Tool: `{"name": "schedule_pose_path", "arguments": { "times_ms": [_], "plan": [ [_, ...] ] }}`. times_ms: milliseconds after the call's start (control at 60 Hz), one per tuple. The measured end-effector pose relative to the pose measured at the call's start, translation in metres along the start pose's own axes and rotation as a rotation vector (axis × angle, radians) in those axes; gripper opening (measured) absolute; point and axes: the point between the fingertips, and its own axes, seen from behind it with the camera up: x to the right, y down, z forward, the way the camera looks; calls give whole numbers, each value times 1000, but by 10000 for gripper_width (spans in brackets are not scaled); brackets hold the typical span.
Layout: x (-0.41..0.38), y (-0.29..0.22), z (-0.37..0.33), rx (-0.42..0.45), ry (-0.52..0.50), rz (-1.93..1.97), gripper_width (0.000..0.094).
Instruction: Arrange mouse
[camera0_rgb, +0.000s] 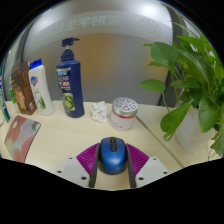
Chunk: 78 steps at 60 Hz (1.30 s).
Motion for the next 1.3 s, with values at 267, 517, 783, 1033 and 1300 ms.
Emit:
{"name": "schedule_pose_path", "arguments": {
  "times_ms": [267,517,783,1033,1300],
  "plan": [
    [-7,-14,-26,9,76,15,383],
    [-80,-148,-148,269,106,79,382],
    [-299,-118,-115,189,-96,53,381],
    [-363,-6,-41,-33,-91,57,494],
    [-361,-25,-120,-6,-35,5,859]
  ]
}}
